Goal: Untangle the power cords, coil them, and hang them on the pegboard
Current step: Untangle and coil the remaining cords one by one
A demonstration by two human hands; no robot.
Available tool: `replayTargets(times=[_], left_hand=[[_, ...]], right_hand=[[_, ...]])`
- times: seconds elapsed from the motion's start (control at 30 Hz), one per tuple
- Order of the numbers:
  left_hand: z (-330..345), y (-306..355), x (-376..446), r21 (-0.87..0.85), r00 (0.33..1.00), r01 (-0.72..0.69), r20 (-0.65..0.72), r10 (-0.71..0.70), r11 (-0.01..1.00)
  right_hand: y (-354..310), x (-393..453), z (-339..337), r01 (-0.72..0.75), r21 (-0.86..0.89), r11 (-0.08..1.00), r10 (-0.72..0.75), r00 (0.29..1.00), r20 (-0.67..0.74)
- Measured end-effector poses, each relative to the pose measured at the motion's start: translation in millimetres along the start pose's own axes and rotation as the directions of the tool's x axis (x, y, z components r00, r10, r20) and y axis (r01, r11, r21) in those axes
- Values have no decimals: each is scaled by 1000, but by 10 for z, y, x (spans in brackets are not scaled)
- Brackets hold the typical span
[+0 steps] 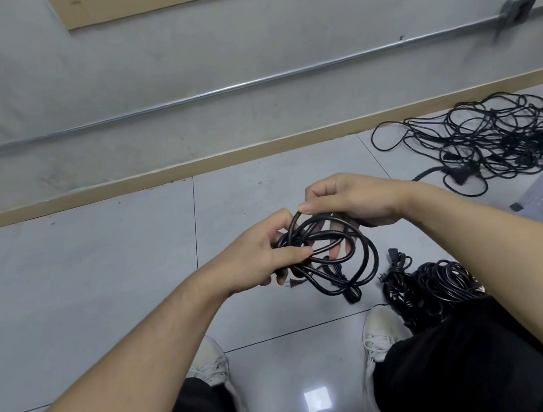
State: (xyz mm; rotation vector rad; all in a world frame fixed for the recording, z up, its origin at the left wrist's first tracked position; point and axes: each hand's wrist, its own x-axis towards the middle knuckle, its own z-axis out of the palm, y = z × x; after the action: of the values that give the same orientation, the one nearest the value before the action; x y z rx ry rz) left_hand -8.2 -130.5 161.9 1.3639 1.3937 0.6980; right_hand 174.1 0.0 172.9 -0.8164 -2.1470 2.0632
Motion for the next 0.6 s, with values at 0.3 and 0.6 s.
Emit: replayTargets(times=[0.3,0.6], left_hand=[[-46,127,-51,-352,942,-137,-336,11,926],[-300,-117,85,169,679,6,-724,120,986]], right_hand=[[188,203,147,87,-156,984,-126,957,-261],[48,185,502,-17,-616,787,-127,974,-189]])
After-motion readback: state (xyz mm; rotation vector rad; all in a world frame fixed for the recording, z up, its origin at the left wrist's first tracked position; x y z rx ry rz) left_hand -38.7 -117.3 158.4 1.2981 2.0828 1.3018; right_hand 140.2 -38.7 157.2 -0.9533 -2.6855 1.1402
